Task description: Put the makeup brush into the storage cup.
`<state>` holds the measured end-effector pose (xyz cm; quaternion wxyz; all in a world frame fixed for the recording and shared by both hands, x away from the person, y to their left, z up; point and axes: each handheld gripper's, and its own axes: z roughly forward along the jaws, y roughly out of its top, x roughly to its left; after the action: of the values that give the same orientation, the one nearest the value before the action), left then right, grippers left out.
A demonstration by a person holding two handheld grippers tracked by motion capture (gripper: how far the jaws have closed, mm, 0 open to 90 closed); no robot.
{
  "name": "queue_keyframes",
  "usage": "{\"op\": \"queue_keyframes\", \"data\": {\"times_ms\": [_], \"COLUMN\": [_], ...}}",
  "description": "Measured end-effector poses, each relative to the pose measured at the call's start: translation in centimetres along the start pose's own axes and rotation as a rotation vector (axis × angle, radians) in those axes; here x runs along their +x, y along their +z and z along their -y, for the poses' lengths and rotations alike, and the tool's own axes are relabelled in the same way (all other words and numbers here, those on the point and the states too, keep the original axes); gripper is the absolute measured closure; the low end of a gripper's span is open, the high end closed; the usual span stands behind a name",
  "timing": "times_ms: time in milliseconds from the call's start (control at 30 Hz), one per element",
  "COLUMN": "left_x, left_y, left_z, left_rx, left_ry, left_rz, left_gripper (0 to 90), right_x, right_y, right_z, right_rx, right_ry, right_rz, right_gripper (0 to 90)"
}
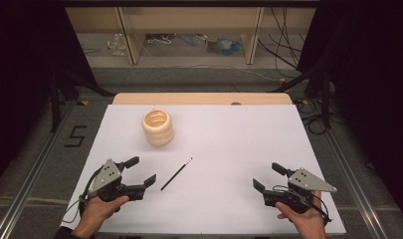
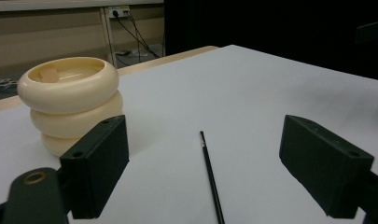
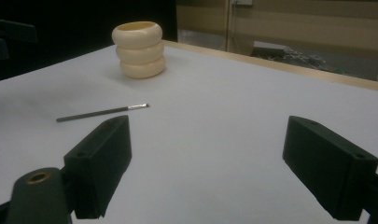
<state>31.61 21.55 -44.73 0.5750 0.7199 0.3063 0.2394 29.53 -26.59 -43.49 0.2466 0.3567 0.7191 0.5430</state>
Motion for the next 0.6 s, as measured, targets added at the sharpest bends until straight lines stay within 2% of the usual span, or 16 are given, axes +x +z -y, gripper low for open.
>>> {"op": "queue_keyframes", "data": {"times_ms": [67,133,233,267,333,467,533,600], "left_x": [-0.15,-0.12,-0.14,-0.15,-0.06,-0.25,-0.25,-0.25], "left_y": [0.03,0.01,0.02,0.03,0.13,0.08,0.08,0.08], "left_z": [0.02,-0.01,0.02,0.03,0.03,0.04,0.03,0.03], "left_rx": [-0.003,-0.002,-0.001,-0.001,-0.012,-0.001,-0.001,-0.001], "left_ry": [-0.01,0.004,0.001,0.001,0.018,0.008,0.014,0.015], "left_rz": [-0.001,-0.001,-0.002,-0.001,0.006,-0.002,-0.003,-0.002], "left_gripper": [15.6,15.6,15.6,15.6,15.6,15.7,15.8,15.8], "right_x": [-0.02,-0.03,-0.01,-0.07,-0.03,-0.23,-0.05,-0.16], "right_y": [-0.04,-0.08,-0.07,0.05,-0.16,-0.09,-0.19,-0.12], "right_z": [-0.01,-0.03,-0.01,0.05,0.03,0.05,0.03,0.01], "right_rx": [0.007,0.014,0.015,-0.001,0.029,0.014,0.03,0.016], "right_ry": [-0.001,0.0,0.001,0.01,0.04,0.019,0.04,0.019], "right_rz": [0.003,0.008,0.004,-0.009,-0.018,-0.007,-0.013,-0.009], "right_gripper": [16.6,16.6,16.7,17.0,17.3,17.4,17.3,17.4]}}
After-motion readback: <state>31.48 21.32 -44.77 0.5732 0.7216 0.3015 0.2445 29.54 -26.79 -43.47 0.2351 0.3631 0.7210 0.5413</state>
